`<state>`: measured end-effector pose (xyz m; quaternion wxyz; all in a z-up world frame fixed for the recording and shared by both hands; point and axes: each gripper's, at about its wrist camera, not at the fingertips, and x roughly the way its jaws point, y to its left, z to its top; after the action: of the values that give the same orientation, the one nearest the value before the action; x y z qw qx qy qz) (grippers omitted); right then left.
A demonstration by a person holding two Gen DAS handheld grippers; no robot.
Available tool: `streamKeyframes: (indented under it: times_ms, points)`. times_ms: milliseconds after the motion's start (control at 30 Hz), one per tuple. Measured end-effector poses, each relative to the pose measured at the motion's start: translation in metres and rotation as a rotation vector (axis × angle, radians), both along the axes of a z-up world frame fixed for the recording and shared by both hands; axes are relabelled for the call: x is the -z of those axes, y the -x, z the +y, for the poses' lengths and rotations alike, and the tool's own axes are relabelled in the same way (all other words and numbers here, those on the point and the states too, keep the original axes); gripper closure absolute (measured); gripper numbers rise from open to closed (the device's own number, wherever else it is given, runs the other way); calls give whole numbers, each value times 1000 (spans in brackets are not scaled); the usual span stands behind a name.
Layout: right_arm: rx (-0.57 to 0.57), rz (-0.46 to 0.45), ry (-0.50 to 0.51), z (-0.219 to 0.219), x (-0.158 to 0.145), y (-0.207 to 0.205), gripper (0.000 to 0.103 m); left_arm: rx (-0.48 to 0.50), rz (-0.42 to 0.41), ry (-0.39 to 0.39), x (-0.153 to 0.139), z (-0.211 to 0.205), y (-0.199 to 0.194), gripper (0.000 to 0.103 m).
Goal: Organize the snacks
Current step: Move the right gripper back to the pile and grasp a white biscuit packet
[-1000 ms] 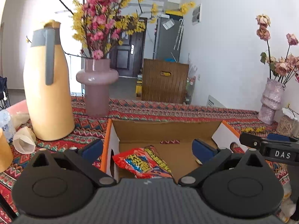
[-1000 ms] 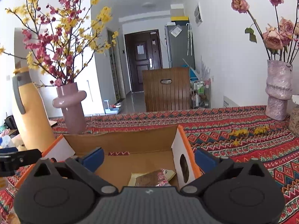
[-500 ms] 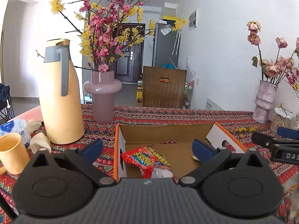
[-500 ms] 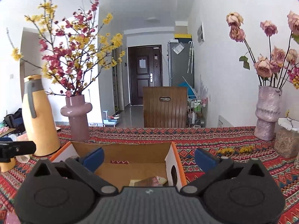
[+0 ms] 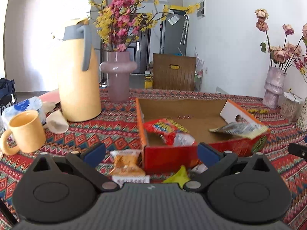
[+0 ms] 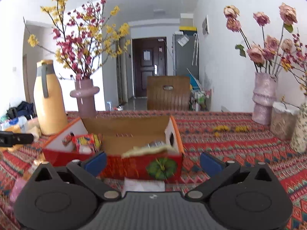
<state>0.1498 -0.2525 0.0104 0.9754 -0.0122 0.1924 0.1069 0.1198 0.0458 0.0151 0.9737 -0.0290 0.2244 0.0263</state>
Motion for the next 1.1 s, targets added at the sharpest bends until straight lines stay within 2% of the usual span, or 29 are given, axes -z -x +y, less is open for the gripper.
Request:
streamKeyframes:
  times_ms: [367,533,633,833,933,1000,1100]
  points:
    - [43,154,-51,-19,45,29,0,-10,32,30,19,15,26,0]
    - [49,206,-59,-14,56,22,0,-5,40,37,22,14,27,0]
    - [58,241,-108,-14,57,12,2,-5,50,41,24,14,27,0]
    - [77,288,-126,-11,69,1,15,-5,69,48,29,15,25,0]
    - [78,278,-134,-10,71,4,18,-6,75,51,30,15,24,0]
    - [71,272,-140,-10,71,7,25,-7,76,54,31,15,24,0]
    - [71,266,-146,-10,71,10,31,-7,76,56,30,16,24,0]
